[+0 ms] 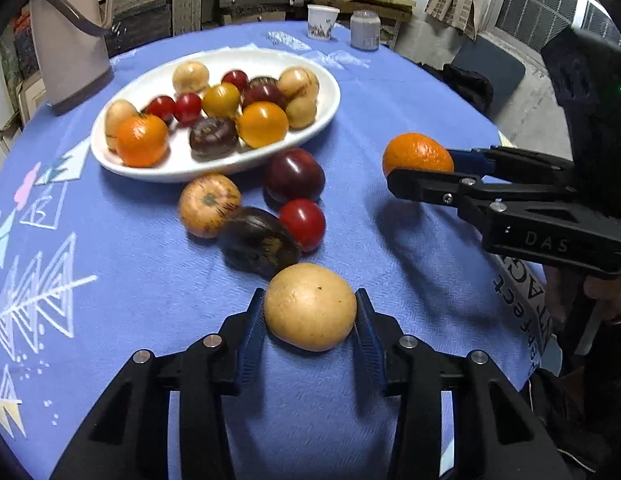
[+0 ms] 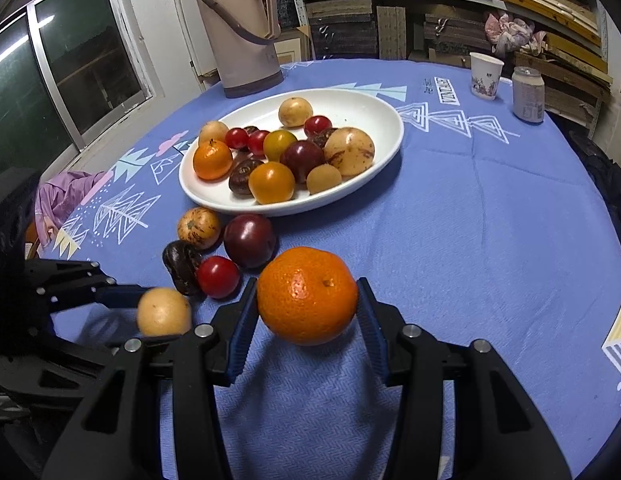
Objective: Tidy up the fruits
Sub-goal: 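Grasp a tan round fruit with the left gripper while the right grasps an orange, then carry the tan fruit and orange onto the white plate and open both grippers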
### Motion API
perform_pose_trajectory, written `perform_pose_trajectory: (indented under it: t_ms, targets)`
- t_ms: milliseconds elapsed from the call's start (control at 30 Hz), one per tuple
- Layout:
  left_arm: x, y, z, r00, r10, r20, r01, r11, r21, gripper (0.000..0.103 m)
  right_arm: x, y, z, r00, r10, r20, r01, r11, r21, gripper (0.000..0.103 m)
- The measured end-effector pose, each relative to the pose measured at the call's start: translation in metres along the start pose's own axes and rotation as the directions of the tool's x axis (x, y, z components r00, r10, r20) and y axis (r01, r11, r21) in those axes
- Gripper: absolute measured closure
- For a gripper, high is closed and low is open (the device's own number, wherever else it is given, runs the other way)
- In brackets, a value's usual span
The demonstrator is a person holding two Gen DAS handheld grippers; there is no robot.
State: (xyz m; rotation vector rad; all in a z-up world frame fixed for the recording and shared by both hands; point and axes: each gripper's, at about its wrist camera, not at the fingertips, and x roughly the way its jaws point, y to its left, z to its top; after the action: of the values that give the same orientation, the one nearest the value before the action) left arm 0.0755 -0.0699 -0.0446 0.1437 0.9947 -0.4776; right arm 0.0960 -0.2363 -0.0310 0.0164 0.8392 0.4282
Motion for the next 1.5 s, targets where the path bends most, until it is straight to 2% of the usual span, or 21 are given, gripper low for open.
perform_pose_trajectory:
  t_ms: [300, 500, 700, 867, 1200, 1500]
  targets:
    - [-0.041, 0.028, 0.019, 0.994, 0.069, 0.080, -0.064, 0.996, -0.058, 0.059, -0.014, 0.007, 0.009, 0.999, 0.008, 0.036, -0.007, 1.000, -0.017, 0.056]
    - [-0.048, 0.047, 0.035, 0.987, 0.123, 0.103, -0.114, 0.989, -0.092, 0.059, -0.023, 0.014, 0.023, 0.998, 0.017, 0.056, -0.015, 0.999, -0.041, 0.056]
    - [-0.053, 0.056, 0.052, 0.983, 0.135, 0.125, -0.125, 0.988, -0.086, 0.059, -0.022, 0.018, 0.043, 0.997, 0.020, 0.074, -0.015, 0.998, -0.066, 0.056]
    - [-0.054, 0.059, 0.081, 0.975, 0.150, 0.166, -0.139, 0.987, -0.080, 0.059, -0.013, 0.017, 0.067, 0.996, 0.025, 0.082, -0.021, 0.998, -0.061, 0.056]
    - [-0.021, 0.086, 0.129, 0.976, 0.158, 0.149, -0.137, 0.980, -0.145, 0.058, 0.017, 0.012, 0.114, 0.996, 0.026, 0.084, -0.021, 0.998, -0.058, 0.056]
    - [0.011, 0.104, 0.154, 0.978, 0.174, 0.113, -0.153, 0.973, -0.173, 0.058, 0.067, 0.001, 0.139, 1.000, 0.010, 0.030, -0.009, 0.999, -0.034, 0.056]
